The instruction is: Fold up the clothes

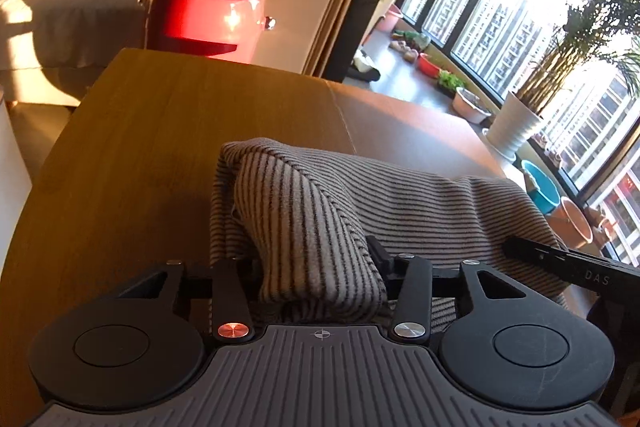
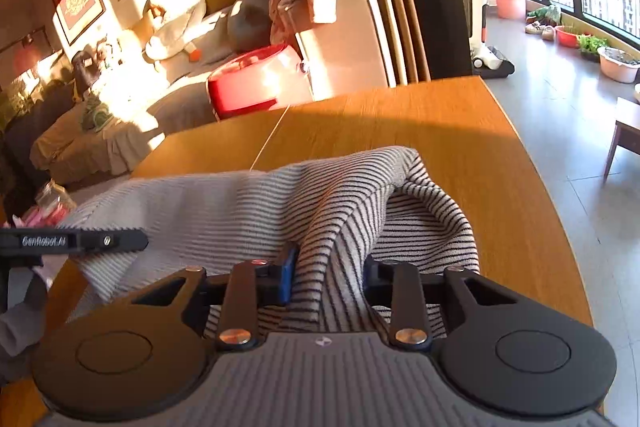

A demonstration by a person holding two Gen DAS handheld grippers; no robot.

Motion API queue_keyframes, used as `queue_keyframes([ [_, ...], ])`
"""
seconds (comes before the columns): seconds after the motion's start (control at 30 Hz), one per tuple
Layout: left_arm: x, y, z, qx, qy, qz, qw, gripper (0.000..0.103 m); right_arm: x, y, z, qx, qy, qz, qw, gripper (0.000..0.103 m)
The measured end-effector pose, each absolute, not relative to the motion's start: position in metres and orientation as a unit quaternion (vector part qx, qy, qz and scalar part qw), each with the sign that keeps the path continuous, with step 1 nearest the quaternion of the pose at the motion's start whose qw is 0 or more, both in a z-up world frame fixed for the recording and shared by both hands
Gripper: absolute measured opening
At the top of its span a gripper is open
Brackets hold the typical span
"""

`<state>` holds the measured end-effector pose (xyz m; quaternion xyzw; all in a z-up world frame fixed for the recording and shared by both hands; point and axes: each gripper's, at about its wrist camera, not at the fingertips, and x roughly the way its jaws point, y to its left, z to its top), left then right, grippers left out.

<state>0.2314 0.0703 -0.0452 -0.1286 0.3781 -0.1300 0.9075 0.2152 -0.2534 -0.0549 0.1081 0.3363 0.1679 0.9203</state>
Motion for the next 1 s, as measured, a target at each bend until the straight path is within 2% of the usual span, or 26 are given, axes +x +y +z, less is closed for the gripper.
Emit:
queue_keyframes([
  [0.27, 0.17, 0.067, -0.012, -0.11, 0.349, -0.161, 0.917, 0.042, 0.172, -0.267, -0.015, 0.113, 0.292, 0.212, 0.926, 0.022],
  [0.37, 0.152, 0.061, -0.022, -0.107, 0.361, -0.162, 0.912, 0.045, 0.156, -0.274, -0.014, 0.103, 0.287, 0.208, 0.929, 0.022],
  [0.47, 0.143, 0.055, -0.046, -0.093, 0.39, -0.148, 0.904, 0.05, 0.161, -0.278, -0.036, 0.094, 0.317, 0.193, 0.924, 0.024],
  [0.5, 0.141, 0.054, -0.053, -0.088, 0.398, -0.142, 0.902, 0.055, 0.163, -0.278, -0.045, 0.084, 0.328, 0.184, 0.923, 0.026],
  [0.57, 0.135, 0.059, -0.05, -0.082, 0.383, -0.132, 0.911, 0.06, 0.162, -0.28, -0.059, 0.074, 0.329, 0.165, 0.927, 0.045],
  [0.63, 0.131, 0.065, -0.039, -0.078, 0.366, -0.119, 0.92, 0.065, 0.16, -0.282, -0.061, 0.071, 0.329, 0.155, 0.929, 0.046],
  [0.67, 0.129, 0.068, -0.031, -0.077, 0.356, -0.112, 0.925, 0.063, 0.158, -0.283, -0.059, 0.069, 0.328, 0.152, 0.93, 0.052],
  [0.73, 0.124, 0.07, -0.015, -0.079, 0.334, -0.113, 0.932, 0.069, 0.153, -0.278, -0.05, 0.033, 0.32, 0.134, 0.937, 0.063],
  [0.77, 0.12, 0.069, -0.008, -0.088, 0.327, -0.124, 0.933, 0.072, 0.151, -0.276, -0.047, 0.017, 0.311, 0.127, 0.942, 0.063],
  [0.87, 0.112, 0.057, -0.001, -0.111, 0.337, -0.177, 0.918, 0.075, 0.145, -0.274, -0.033, 0.002, 0.278, 0.123, 0.953, 0.063],
  [0.97, 0.113, 0.039, -0.01, -0.112, 0.36, -0.222, 0.899, 0.076, 0.145, -0.268, -0.022, -0.021, 0.254, 0.148, 0.956, 0.036],
  [1.0, 0.116, 0.034, -0.018, -0.111, 0.369, -0.229, 0.894, 0.076, 0.148, -0.264, -0.021, -0.025, 0.257, 0.153, 0.954, 0.036],
])
